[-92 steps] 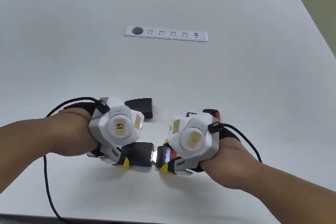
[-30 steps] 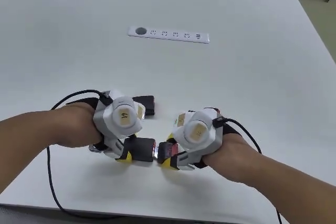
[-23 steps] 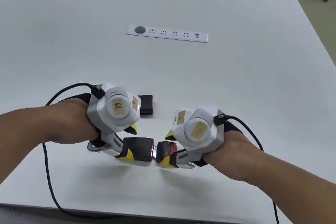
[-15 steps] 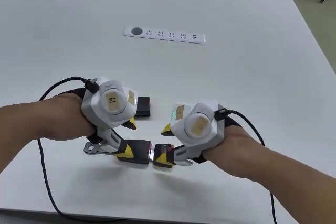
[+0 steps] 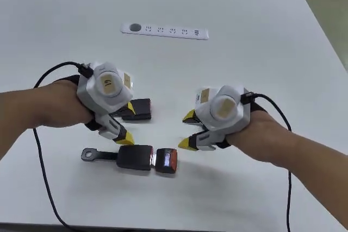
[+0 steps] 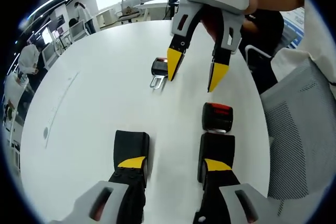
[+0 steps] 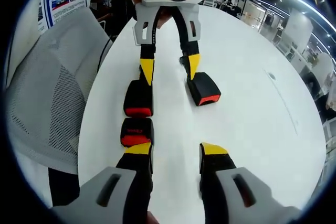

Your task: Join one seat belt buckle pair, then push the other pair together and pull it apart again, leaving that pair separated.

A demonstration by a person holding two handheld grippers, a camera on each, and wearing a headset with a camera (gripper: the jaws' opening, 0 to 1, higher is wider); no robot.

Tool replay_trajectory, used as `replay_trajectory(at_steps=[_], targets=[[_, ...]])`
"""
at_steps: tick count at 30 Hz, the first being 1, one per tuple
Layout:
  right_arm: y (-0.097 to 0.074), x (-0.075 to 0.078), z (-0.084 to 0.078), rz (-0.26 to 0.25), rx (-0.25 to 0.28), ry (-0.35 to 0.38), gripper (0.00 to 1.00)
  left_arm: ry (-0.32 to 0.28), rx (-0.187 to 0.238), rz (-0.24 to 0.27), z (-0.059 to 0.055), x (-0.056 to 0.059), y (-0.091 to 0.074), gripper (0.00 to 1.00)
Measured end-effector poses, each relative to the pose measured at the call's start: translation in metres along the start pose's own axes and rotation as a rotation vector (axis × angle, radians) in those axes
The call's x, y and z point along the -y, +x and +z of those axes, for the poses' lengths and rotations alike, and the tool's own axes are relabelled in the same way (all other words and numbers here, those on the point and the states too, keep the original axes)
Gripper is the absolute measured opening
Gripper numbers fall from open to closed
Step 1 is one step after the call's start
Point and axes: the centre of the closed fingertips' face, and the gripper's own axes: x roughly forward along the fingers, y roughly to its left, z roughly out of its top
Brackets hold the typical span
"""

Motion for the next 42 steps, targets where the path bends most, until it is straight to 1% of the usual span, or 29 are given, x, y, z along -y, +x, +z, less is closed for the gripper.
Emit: replay_trajectory(at_steps=[2, 5, 7, 8, 9, 11, 13, 14, 16, 18, 19, 21, 24, 26, 29, 30, 32, 34, 37, 39, 42], targets=[[-0.001, 0.009, -0.005, -0.009, -0.003, 0.008, 0.32, -0.005, 0.007, 0.008, 0.003, -0.006, -0.001, 0.44], [-0.002, 0.020, -0.017, -0.016, -0.017, 0.014, 0.32, -0.002, 0.004, 0.012, 0.006, -0.012, 0.000, 0.46], [-0.002, 0.025, -0.023, -0.012, -0.023, 0.014, 0.32, -0.003, -0.001, 0.014, 0.003, -0.019, 0.001, 0.46], [-0.002, 0.029, -0.028, -0.013, -0.032, 0.012, 0.33, -0.001, -0.001, 0.016, 0.002, -0.024, 0.001, 0.46], [-0.005, 0.030, -0.029, -0.013, -0.030, 0.018, 0.33, -0.002, 0.000, 0.017, 0.001, -0.028, 0.002, 0.46], [-0.008, 0.036, -0.035, -0.021, -0.043, 0.022, 0.33, -0.028, -0.010, 0.020, -0.001, -0.034, 0.003, 0.46], [-0.010, 0.042, -0.040, -0.027, -0.048, 0.033, 0.33, -0.031, -0.009, 0.020, 0.002, -0.036, 0.003, 0.46], [-0.012, 0.045, -0.043, -0.031, -0.053, 0.037, 0.33, -0.033, -0.011, 0.020, 0.002, -0.038, 0.005, 0.46], [-0.014, 0.050, -0.048, -0.035, -0.062, 0.037, 0.33, -0.027, -0.019, 0.018, 0.001, -0.041, 0.007, 0.47], [-0.016, 0.052, -0.051, -0.039, -0.069, 0.037, 0.33, -0.006, -0.039, 0.028, -0.002, -0.045, 0.010, 0.49], [-0.013, 0.055, -0.057, -0.040, -0.075, 0.038, 0.33, -0.002, -0.043, 0.028, -0.003, -0.047, 0.012, 0.49], [-0.015, 0.058, -0.061, -0.039, -0.081, 0.048, 0.33, 0.001, -0.050, 0.012, -0.004, -0.046, 0.016, 0.49], [-0.010, 0.062, -0.070, -0.035, -0.095, 0.045, 0.34, 0.009, -0.048, -0.003, -0.003, -0.047, 0.020, 0.46], [-0.012, 0.062, -0.071, -0.032, -0.101, 0.045, 0.34, 0.017, -0.047, -0.006, -0.003, -0.049, 0.025, 0.46], [-0.010, 0.062, -0.072, -0.022, -0.108, 0.039, 0.34, 0.028, -0.053, -0.014, -0.003, -0.050, 0.028, 0.45], [-0.009, 0.062, -0.072, -0.017, -0.109, 0.039, 0.34, 0.041, -0.049, -0.026, -0.002, -0.049, 0.029, 0.43], [-0.005, 0.062, -0.076, -0.011, -0.118, 0.029, 0.34, 0.042, -0.049, -0.037, -0.003, -0.048, 0.031, 0.38], [-0.004, 0.060, -0.077, -0.004, -0.124, 0.014, 0.33, 0.066, -0.050, -0.037, -0.003, -0.047, 0.032, 0.37], [-0.001, 0.063, -0.081, 0.003, -0.121, 0.020, 0.32, 0.080, -0.053, -0.042, -0.004, -0.049, 0.035, 0.35], [0.000, 0.063, -0.082, 0.009, -0.119, 0.018, 0.32, 0.100, -0.066, -0.042, -0.006, -0.048, 0.038, 0.36], [0.001, 0.062, -0.082, 0.020, -0.116, 0.015, 0.32, 0.107, -0.083, -0.036, -0.006, -0.047, 0.039, 0.36]])
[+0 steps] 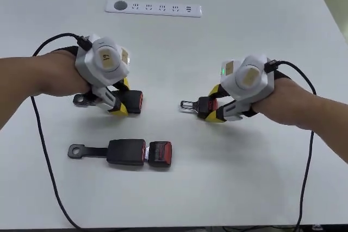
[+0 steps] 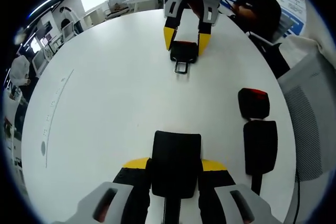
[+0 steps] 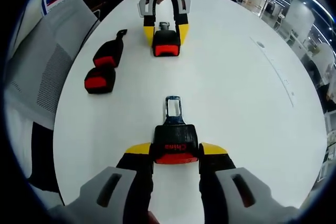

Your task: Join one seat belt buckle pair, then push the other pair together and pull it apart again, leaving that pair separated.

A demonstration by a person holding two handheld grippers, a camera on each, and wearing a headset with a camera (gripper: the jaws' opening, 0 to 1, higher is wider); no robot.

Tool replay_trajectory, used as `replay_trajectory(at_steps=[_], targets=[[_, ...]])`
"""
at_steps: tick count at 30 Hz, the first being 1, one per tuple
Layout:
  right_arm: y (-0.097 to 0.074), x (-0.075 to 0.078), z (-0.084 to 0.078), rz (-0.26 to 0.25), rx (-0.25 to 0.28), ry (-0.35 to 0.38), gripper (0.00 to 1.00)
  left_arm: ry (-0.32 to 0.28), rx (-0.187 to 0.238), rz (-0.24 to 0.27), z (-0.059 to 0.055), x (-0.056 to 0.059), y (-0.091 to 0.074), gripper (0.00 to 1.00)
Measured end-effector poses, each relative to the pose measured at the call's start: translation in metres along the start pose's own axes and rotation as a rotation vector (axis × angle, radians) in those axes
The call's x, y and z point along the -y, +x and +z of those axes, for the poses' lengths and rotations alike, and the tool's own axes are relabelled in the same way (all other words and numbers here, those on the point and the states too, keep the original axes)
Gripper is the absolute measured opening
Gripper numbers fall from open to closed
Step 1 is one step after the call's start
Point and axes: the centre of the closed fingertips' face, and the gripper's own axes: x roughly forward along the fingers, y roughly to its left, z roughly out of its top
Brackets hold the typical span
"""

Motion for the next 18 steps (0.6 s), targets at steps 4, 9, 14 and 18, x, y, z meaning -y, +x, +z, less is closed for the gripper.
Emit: replay_trajectory(at_steps=[4, 9, 14, 18], targets=[[-0.0010, -0.0025, 0.0013, 0.007, 0.006, -0.002, 0.31, 0.004, 0.013, -0.006, -0.0013, 0.0008, -0.0006, 0.35], [0.0002, -0.0016, -0.0002, 0.019, 0.015, -0.011, 0.31, 0.000, 0.040, -0.022, -0.0020, 0.0009, 0.0000, 0.35], [-0.0018, -0.0033, 0.0021, 0.013, -0.003, -0.017, 0.31, -0.001, 0.034, -0.022, -0.0002, 0.0014, -0.0007, 0.35], [0.0047, -0.0006, 0.0025, 0.010, 0.000, -0.009, 0.31, 0.000, 0.029, -0.022, -0.0008, 0.0012, -0.0008, 0.35]])
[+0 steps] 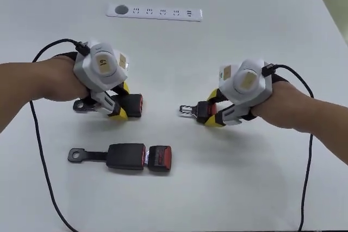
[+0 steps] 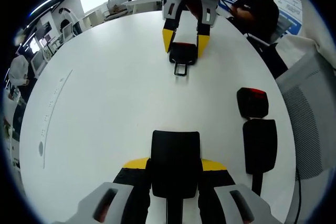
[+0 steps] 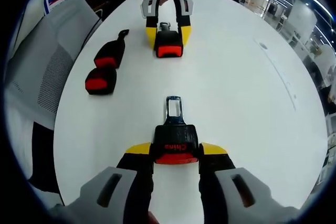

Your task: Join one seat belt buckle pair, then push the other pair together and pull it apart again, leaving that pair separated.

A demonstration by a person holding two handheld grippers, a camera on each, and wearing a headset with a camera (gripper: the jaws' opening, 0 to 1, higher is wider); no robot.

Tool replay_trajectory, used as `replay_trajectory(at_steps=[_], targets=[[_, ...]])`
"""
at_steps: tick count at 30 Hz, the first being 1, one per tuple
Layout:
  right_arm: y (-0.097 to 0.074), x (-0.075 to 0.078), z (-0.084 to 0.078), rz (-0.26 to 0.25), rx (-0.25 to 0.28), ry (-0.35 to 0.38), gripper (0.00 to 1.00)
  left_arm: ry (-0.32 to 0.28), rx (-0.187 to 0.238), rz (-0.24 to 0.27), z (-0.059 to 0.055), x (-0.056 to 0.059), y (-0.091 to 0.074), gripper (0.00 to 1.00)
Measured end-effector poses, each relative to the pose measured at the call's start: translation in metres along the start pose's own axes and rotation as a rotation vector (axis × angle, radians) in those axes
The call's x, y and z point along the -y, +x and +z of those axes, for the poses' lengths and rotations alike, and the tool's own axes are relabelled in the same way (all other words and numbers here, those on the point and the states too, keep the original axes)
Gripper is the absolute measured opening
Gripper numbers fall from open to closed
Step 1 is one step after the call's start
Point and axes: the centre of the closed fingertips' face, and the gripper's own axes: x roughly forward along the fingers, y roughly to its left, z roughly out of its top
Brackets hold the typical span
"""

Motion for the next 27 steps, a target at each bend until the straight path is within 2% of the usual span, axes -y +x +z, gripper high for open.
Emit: replay_trajectory(at_steps=[1, 4, 9, 16, 27], targets=[[0.002, 0.001, 0.000, -0.002, 0.005, -0.003, 0.31, 0.001, -0.003, 0.000, 0.000, 0.000, 0.000, 0.35], [-0.001, -0.002, 0.015, -0.007, 0.023, 0.001, 0.31, 0.000, -0.010, 0.003, 0.001, 0.002, 0.000, 0.35], [0.011, -0.006, 0.028, 0.001, 0.032, -0.009, 0.31, 0.004, -0.015, 0.004, 0.000, -0.001, -0.002, 0.35], [0.018, -0.014, 0.048, 0.004, 0.038, -0.030, 0.31, 0.001, -0.015, 0.005, -0.001, -0.002, -0.001, 0.35], [0.034, -0.007, 0.067, -0.001, 0.067, -0.019, 0.31, 0.018, -0.036, -0.007, 0.001, -0.001, 0.000, 0.35]])
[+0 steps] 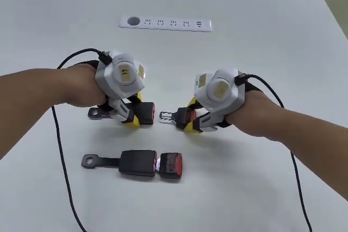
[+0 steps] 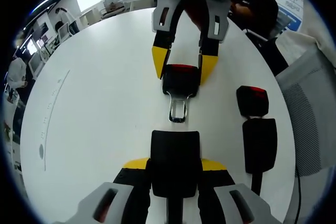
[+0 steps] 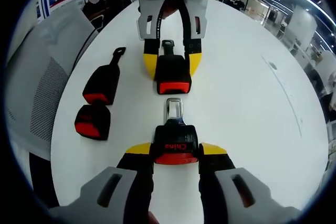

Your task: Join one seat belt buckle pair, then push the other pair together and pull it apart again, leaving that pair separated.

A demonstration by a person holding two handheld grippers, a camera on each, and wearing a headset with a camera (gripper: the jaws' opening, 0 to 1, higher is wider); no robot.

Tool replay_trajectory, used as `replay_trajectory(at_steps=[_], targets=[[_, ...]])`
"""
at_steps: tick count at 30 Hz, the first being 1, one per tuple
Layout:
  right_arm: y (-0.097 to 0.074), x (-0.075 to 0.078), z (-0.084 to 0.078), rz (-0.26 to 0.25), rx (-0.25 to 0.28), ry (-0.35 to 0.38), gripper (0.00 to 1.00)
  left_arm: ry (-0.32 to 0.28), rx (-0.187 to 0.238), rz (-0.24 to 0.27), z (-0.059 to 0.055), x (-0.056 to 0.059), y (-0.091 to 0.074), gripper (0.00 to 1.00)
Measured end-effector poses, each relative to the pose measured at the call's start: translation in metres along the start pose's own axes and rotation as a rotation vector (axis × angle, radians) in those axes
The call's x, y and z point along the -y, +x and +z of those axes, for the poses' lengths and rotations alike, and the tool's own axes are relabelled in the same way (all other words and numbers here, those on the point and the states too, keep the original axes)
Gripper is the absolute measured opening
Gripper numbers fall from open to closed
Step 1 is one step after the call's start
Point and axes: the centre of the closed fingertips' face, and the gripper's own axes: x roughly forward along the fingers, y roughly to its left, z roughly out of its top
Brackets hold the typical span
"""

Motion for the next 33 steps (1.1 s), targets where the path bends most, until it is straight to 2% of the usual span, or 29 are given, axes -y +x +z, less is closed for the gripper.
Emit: replay_trajectory(at_steps=[9, 10, 18, 25, 33], targets=[[0.005, -0.002, 0.014, 0.011, 0.006, -0.030, 0.31, -0.008, -0.002, 0.003, 0.001, 0.001, 0.000, 0.35], [0.010, 0.000, 0.014, 0.012, 0.007, -0.034, 0.31, -0.007, -0.002, 0.002, 0.001, 0.001, 0.000, 0.35], [0.005, -0.001, 0.016, 0.011, 0.002, -0.056, 0.31, -0.006, 0.000, 0.001, 0.000, 0.000, 0.000, 0.35], [0.007, 0.002, 0.015, 0.012, 0.010, -0.059, 0.31, -0.006, 0.002, 0.000, 0.000, 0.000, 0.000, 0.35], [0.011, 0.001, 0.023, 0.017, 0.036, -0.047, 0.31, -0.006, 0.004, -0.002, 0.000, 0.000, 0.000, 0.35]])
